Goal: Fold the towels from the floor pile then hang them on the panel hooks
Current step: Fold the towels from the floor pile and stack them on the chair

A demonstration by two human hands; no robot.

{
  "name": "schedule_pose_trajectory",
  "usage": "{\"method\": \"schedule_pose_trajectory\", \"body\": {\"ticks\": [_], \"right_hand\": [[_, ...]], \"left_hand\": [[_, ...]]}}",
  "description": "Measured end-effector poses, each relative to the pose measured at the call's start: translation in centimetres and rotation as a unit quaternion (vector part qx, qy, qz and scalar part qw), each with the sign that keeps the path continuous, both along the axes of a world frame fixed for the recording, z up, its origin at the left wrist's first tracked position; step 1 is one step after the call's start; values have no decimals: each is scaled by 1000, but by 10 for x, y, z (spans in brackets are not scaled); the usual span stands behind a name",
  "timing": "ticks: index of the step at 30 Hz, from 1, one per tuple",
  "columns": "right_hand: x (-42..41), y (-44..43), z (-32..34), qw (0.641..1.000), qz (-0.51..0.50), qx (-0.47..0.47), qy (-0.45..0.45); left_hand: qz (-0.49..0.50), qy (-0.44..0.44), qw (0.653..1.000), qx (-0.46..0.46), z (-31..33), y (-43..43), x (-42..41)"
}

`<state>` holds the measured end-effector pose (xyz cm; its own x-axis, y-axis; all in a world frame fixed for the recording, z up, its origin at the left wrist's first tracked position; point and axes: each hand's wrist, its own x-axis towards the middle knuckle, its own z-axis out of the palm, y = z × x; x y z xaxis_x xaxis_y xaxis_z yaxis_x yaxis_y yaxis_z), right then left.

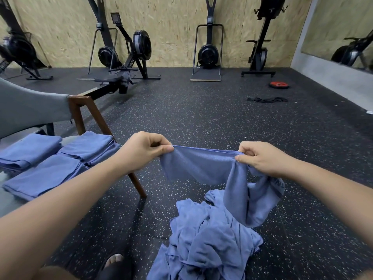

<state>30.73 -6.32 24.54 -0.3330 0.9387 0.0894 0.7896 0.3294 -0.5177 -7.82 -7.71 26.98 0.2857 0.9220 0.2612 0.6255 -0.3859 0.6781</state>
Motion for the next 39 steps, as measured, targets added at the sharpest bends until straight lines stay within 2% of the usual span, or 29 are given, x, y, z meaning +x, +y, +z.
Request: {"method": "schedule_pose_trajectory", "body": {"ticks": [2,5,8,12,15,19,24,28,33,36,39], "right_hand": [[-1,-1,0,1000,-16,4,0],[-4,-7,-1,999,-39,-12,-34],[-9,-12,-3,993,-64,-60,-76],[-16,-17,1,982,-77,-145,-93],[-19,-22,4,972,-60,-219,-64],[-19,-30,4,956,-14,-293,-2],[-23,-32,3,960,12,-271,71],[-30,-34,13,978,-6,-194,83],[-39,-40,23,981,-23,-147,120],[-52,-48,28,974,-34,-145,169],[-68,-58,31,965,-28,-149,212]], "left_hand": [[4,-29,999,14,1,-2,3],[17,-15,999,48,2,-3,7],[16,32,998,54,2,-4,12],[6,138,989,55,-2,-3,18],[-13,204,978,44,-4,-2,21],[-32,218,975,23,-3,-4,22],[-31,245,969,24,4,-7,21],[-16,305,952,1,7,-5,20],[9,247,968,-31,4,-10,26],[28,145,986,-82,3,-14,36],[34,39,989,-141,3,-19,47]]}}
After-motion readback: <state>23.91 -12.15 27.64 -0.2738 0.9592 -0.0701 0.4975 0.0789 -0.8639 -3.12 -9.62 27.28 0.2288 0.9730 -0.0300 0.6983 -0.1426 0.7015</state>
